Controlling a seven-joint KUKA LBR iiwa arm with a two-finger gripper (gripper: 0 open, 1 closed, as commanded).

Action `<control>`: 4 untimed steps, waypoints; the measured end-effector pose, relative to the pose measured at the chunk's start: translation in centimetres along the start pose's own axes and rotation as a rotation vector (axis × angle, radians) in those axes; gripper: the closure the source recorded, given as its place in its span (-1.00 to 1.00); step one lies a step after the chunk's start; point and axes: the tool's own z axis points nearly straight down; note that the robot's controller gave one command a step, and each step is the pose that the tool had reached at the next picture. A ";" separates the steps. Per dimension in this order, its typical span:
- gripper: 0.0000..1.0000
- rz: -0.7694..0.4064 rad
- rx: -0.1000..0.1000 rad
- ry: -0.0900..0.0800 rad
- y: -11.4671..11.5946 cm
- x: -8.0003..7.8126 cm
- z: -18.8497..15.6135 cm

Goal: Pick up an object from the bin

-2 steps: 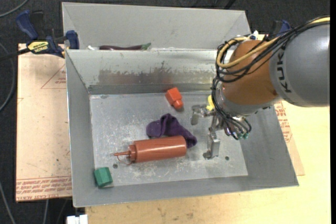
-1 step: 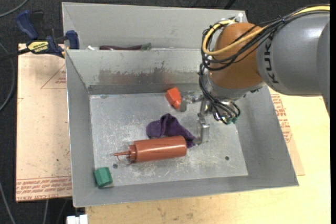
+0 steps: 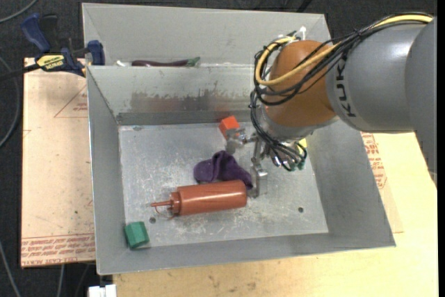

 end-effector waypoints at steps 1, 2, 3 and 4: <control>-1.00 0.055 0.001 0.010 1.7 -1.5 3.3; 1.00 0.382 -0.001 -0.002 6.8 -2.7 3.9; 1.00 0.383 -0.001 -0.002 6.8 -2.7 3.9; 1.00 0.287 0.000 -0.003 7.2 -3.4 4.2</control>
Offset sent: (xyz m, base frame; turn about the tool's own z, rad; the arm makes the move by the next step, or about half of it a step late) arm 0.0083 0.0722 -0.0383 0.3849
